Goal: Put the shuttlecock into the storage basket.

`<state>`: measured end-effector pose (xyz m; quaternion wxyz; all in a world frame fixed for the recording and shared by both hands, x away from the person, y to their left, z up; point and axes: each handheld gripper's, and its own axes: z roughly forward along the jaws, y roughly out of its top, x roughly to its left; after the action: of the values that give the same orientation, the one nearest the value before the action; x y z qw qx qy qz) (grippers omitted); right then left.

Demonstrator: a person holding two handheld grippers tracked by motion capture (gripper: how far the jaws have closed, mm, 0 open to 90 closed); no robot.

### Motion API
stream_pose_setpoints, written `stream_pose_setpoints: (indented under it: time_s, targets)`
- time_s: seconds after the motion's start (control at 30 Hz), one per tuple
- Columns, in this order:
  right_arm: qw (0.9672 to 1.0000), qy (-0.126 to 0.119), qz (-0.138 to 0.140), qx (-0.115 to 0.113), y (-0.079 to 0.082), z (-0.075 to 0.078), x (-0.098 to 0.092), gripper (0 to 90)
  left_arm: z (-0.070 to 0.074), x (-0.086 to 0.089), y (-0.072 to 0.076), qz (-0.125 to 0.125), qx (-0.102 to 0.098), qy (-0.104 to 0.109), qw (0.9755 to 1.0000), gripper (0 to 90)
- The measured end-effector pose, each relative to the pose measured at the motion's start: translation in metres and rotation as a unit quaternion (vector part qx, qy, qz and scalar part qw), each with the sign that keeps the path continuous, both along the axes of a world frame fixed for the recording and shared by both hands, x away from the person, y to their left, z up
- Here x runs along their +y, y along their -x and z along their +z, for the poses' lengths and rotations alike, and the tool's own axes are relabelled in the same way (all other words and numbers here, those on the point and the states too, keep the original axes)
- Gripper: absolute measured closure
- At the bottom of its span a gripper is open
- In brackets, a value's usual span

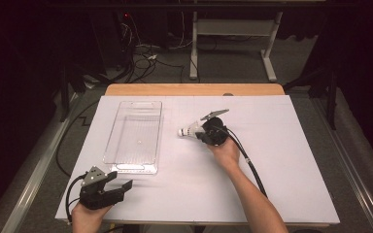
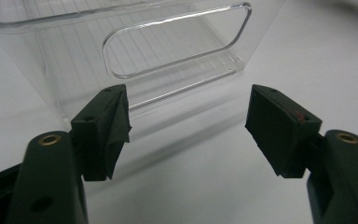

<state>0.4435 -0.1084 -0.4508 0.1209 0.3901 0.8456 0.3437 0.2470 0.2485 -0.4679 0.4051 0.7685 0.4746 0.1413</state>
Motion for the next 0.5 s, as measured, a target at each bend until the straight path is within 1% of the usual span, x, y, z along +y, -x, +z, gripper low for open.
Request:
stream_pose_setpoints:
  time_s: [0.33, 0.5]
  targets:
    - [0.9999, -0.008, 0.008, 0.001, 0.0027, 0.0039, 0.0005, 89.3, 0.0, 0.0001, -0.0002, 0.002, 0.0, 0.001, 1.0, 31.2]
    - [0.9999, -0.015, 0.005, 0.001, 0.0026, 0.0061, -0.0015, 89.3, -0.0001, 0.0001, -0.0003, 0.001, 0.0, 0.001, 1.0, 31.1]
